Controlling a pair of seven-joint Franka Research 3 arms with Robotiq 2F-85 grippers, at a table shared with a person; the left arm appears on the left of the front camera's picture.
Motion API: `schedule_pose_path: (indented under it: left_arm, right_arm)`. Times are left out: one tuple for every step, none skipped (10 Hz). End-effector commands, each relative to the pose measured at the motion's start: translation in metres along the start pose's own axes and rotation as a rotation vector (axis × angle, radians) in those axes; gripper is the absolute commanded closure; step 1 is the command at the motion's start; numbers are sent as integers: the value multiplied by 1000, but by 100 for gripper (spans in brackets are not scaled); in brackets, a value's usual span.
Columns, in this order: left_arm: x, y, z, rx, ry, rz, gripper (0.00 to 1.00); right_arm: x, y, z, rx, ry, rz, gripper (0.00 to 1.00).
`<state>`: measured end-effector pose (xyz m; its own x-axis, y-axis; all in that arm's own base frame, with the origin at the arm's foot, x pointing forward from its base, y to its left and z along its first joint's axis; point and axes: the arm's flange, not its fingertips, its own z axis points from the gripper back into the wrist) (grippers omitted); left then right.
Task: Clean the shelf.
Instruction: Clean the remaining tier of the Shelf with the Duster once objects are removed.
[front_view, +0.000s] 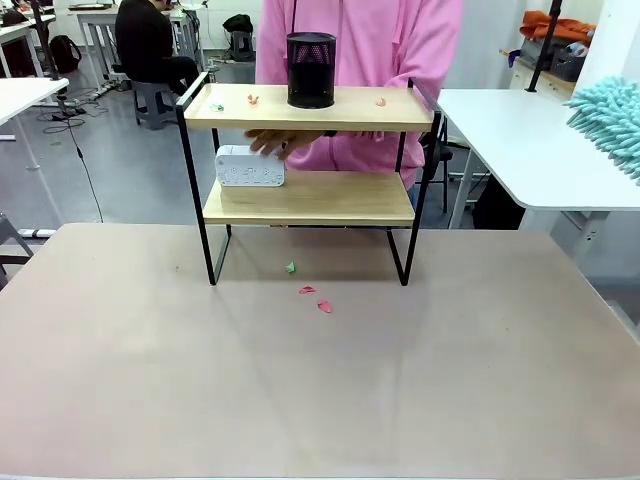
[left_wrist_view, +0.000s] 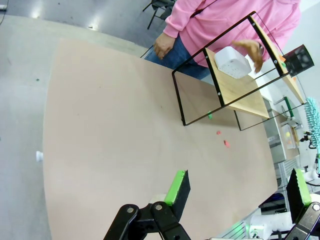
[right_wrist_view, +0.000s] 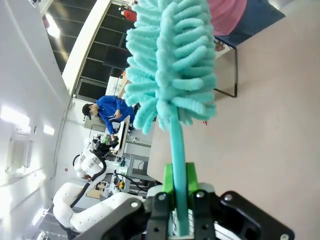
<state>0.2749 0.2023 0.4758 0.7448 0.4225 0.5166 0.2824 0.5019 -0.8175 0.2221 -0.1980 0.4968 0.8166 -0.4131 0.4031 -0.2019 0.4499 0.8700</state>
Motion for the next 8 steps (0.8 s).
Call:
schedule_pose_path:
  left_arm:
    - [1,-1,-2,-14,-14,-20,0]
    - [1,-1,-2,-14,-14,-20,0]
    - [1,-1,-2,-14,-14,-20,0]
    - [1,-1,-2,-14,-14,-20,0]
    - [1,-1,-2,-14,-14,-20,0]
    - [1,-1,-2,-14,-14,-20,0]
    - [1,-1,-2,-14,-14,-20,0]
    - [1,-1,-2,-14,-14,-20,0]
  right_arm:
    - [1,-1,1,13,-7,24,100]
    - [1,-1,1,13,-7,24,100]
    - [1,-1,1,13,-7,24,100]
    - [1,-1,1,13,-7,24,100]
    - [1,-1,1,13,-7,24,100]
    - [1,-1,1,13,-7,24,100]
    - [1,-1,1,13,-7,24,100]
    - [1,-1,1,13,-7,24,100]
